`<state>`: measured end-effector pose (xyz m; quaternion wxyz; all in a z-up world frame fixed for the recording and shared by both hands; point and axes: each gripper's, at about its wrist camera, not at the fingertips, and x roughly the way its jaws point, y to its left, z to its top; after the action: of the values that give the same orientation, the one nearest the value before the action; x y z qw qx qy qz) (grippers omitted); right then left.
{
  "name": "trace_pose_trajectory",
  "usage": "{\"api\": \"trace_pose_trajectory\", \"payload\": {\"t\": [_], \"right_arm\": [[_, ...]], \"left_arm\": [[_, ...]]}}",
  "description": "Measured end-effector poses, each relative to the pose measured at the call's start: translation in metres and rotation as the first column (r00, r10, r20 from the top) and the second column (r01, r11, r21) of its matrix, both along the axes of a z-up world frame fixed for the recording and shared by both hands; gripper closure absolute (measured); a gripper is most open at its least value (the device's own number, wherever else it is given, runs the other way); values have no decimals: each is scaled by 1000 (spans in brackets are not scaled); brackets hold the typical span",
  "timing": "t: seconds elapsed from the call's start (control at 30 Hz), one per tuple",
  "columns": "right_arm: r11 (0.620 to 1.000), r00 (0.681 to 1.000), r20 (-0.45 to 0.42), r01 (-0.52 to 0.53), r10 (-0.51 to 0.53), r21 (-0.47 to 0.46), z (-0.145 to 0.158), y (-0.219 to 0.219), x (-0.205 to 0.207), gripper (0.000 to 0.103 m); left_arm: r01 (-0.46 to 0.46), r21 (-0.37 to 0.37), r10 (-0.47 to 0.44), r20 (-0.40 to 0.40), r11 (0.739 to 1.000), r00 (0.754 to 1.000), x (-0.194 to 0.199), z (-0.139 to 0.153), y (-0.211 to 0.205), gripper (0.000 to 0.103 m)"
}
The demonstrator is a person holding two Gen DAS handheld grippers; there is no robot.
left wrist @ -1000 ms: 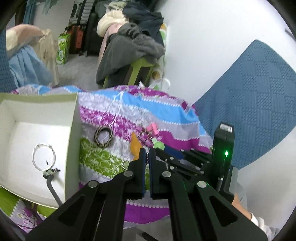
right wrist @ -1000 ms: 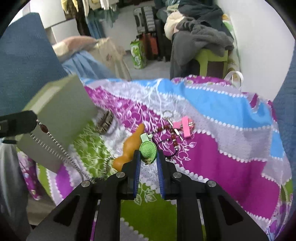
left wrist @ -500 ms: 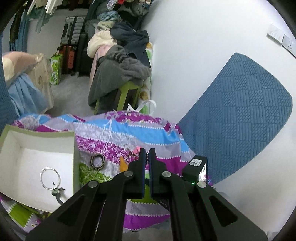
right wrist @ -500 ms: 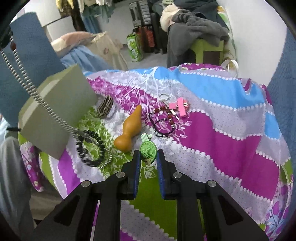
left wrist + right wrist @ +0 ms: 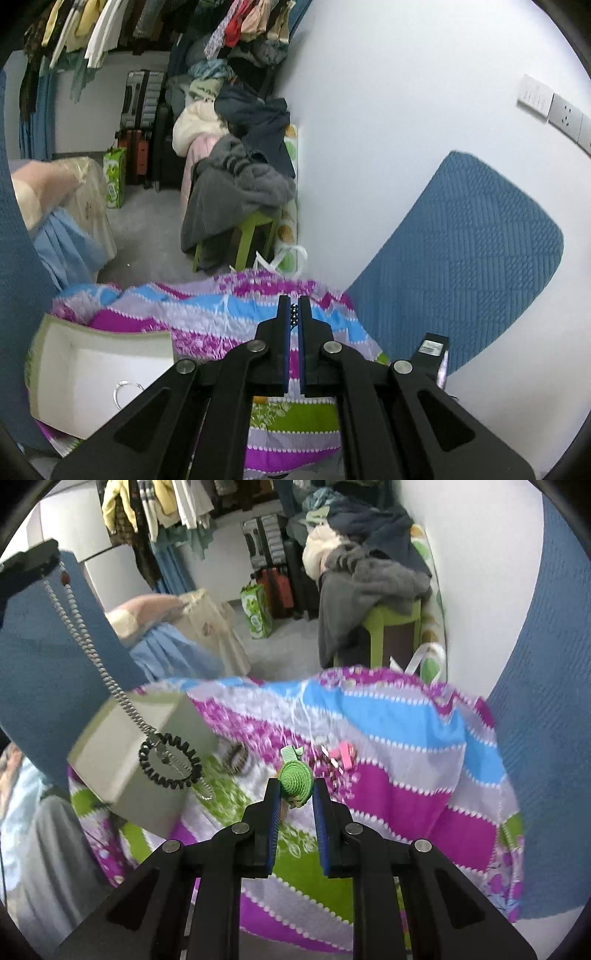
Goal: Organize jewelry
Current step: 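Lower the bead chain into the box with the left gripper while the right carries the green charm there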
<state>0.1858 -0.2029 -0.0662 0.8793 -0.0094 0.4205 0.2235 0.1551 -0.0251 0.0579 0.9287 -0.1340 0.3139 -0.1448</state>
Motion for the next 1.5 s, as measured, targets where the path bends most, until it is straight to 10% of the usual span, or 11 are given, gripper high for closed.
{"api": "trace_pose_trajectory", "payload": {"t": [0.67, 1.5], "right_arm": [[999, 983, 183, -35, 31, 21, 156, 77, 4, 88], [987, 982, -122, -150, 142, -58, 8, 205, 8, 88]], "left_arm": [[-90, 58, 90, 10, 994, 996, -11, 61, 83, 101], [-227, 28, 225, -283, 974, 932, -11, -95, 206, 101]]}}
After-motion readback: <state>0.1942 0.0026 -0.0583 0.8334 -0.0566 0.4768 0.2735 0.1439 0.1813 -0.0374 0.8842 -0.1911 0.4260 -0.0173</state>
